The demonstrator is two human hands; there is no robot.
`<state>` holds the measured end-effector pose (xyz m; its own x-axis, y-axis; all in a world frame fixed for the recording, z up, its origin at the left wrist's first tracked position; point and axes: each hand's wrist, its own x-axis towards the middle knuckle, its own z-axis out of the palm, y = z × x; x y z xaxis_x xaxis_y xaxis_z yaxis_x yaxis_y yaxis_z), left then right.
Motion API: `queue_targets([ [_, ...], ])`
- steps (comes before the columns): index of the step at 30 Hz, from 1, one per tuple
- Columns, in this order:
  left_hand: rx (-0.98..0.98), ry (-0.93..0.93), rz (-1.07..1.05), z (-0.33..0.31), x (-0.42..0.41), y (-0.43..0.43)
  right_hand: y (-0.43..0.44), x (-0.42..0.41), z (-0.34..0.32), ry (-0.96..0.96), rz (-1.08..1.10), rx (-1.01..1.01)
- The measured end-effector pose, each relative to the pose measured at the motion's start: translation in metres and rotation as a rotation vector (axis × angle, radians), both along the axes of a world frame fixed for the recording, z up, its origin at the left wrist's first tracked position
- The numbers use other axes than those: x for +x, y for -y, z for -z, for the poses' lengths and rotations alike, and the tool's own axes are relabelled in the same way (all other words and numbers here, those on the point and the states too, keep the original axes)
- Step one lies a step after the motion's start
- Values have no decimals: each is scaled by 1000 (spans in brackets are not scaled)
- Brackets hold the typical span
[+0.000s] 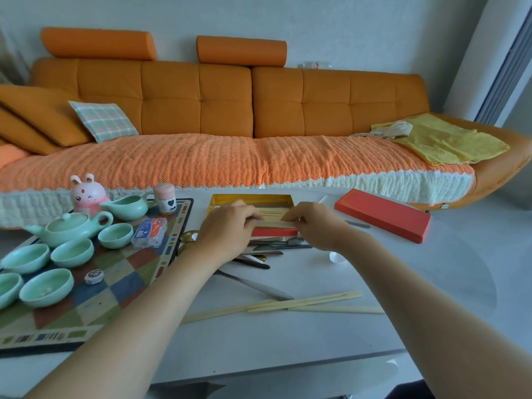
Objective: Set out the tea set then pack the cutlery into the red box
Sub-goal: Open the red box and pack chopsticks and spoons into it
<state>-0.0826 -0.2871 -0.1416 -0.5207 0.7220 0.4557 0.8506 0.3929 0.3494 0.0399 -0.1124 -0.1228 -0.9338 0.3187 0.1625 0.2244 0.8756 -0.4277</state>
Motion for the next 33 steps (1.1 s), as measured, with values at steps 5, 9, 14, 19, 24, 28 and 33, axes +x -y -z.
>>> queue_targets([
  [5, 81, -228, -137, 5, -34, -4, -1, -34, 0, -84, 85, -9],
  [9, 11, -254, -152, 15, -54, -7, -8, -66, 9, -62, 160, -3],
  [14, -194, -138, -62, 26, -72, -7, -10, -98, 19, -3, 175, 10],
  [19, -397, 7, -26, 31, -81, -9, -8, -113, 29, 62, 172, 53],
  [24, -459, 37, -37, 30, -83, -15, 2, -107, 24, 86, 53, 12],
  [28, -404, 1, -42, 29, -79, -14, 10, -99, 31, 162, -33, 65],
  [33, -304, -88, -2, 23, -63, -8, 7, -78, 28, 91, -37, 2],
])
